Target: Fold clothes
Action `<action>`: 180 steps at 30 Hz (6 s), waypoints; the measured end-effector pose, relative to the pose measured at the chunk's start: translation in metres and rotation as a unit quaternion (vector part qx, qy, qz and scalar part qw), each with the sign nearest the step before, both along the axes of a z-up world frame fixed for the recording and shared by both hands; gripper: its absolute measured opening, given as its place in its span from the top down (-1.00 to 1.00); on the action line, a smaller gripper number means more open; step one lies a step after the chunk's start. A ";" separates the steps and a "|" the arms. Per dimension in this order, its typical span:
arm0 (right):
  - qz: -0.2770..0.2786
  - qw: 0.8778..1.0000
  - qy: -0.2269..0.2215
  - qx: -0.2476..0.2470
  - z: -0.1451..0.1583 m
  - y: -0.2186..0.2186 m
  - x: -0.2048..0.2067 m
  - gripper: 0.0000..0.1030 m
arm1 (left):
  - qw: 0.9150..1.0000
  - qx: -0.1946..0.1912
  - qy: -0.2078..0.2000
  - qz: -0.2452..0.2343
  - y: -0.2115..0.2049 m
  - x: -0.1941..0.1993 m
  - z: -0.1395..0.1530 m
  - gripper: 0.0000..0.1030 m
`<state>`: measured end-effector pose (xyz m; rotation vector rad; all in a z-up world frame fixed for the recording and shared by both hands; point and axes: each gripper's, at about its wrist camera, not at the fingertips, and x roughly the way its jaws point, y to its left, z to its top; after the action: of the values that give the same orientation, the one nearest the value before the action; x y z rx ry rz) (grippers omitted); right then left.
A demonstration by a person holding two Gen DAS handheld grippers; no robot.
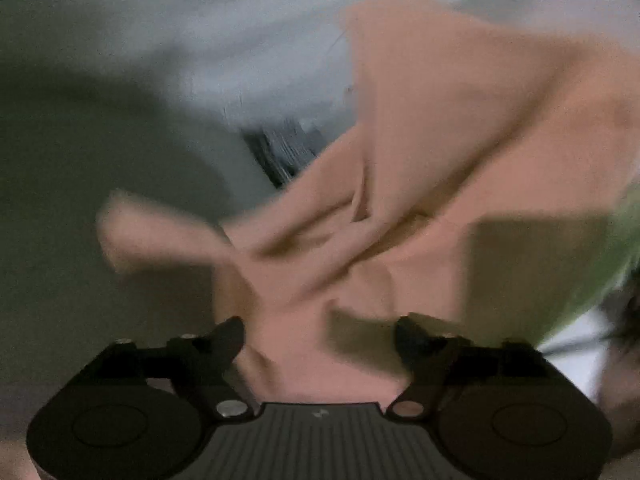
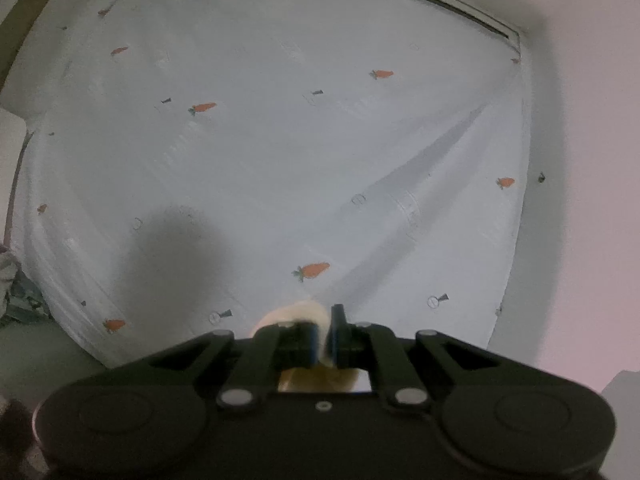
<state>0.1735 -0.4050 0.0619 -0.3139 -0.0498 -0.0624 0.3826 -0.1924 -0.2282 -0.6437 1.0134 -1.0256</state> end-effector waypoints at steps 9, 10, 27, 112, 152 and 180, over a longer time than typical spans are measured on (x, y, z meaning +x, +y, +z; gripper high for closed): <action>-0.024 1.000 0.004 0.017 -0.002 -0.013 -0.002 0.87 | 0.992 -0.058 0.079 -0.080 -0.040 0.033 -0.024 -0.92; -0.026 0.999 0.005 0.018 -0.003 -0.014 0.000 0.87 | 0.989 -0.069 0.093 -0.089 -0.045 0.034 -0.026 -0.88; -0.051 0.997 -0.056 0.006 0.018 -0.009 -0.004 0.87 | 0.986 -0.069 -0.105 0.110 0.044 0.013 0.098 0.96; 0.137 0.982 -0.133 0.002 0.083 0.004 -0.117 0.87 | 0.494 0.264 -0.571 0.601 0.040 -0.266 0.335 0.87; -0.083 0.891 0.418 0.154 -0.229 -0.031 0.342 -0.01 | 0.908 0.367 -0.069 0.190 0.053 0.120 -0.036 0.61; -0.248 0.866 0.431 0.057 -0.244 -0.126 0.215 0.62 | 0.857 0.480 -0.152 0.110 -0.011 -0.007 0.001 0.08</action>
<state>0.3880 -0.5315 -0.1818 -0.2070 0.9315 -0.4308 0.3753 -0.2036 -0.2276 0.2296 0.9922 -0.3008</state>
